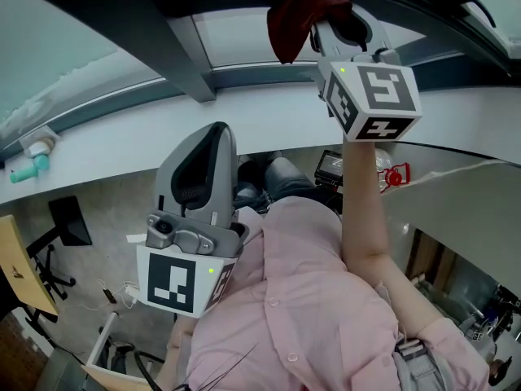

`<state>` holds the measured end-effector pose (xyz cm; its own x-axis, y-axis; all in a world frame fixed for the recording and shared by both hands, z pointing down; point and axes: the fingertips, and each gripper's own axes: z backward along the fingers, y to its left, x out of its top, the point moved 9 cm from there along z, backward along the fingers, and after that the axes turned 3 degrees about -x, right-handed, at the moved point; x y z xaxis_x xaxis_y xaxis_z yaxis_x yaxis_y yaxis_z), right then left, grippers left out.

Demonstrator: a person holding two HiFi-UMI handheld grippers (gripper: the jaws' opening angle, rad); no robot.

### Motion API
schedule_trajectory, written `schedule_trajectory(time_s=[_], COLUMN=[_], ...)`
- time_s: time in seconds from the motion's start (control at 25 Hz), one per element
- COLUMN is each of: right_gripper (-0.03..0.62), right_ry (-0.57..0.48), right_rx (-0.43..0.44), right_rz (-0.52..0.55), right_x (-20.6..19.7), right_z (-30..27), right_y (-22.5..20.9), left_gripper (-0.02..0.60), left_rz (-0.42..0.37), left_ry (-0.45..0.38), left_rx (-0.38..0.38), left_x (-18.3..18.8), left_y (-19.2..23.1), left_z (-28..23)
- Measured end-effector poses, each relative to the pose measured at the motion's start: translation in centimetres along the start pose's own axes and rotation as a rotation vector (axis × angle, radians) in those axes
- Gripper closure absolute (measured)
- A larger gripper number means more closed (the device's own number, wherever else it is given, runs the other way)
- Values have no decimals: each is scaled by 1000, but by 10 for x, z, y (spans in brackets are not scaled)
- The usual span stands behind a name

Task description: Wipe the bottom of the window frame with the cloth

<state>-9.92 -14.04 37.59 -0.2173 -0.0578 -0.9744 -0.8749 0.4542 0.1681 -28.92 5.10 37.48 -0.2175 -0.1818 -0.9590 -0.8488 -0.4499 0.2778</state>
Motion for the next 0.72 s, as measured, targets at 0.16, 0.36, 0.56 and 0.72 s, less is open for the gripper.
schedule_trajectory(time_s=[0.16, 0.36, 0.56, 0.72], right_gripper=[530, 530, 529, 530], right_ry=[3, 7, 1, 15], right_rx=[-23, -36, -56, -59], right_rz=[15, 27, 38, 32], right_x=[0, -2, 0, -4], right_z=[1, 0, -2, 1], right_y=[2, 2, 1, 5], left_gripper=[586, 586, 586, 586], left_rz=[-14, -22, -30, -28], left_ry=[-13, -18, -24, -17], left_rx=[-15, -38, -55, -54], left_x=[6, 9, 12, 11], left_y=[4, 10, 15, 18], left_z=[-3, -9, -12, -10])
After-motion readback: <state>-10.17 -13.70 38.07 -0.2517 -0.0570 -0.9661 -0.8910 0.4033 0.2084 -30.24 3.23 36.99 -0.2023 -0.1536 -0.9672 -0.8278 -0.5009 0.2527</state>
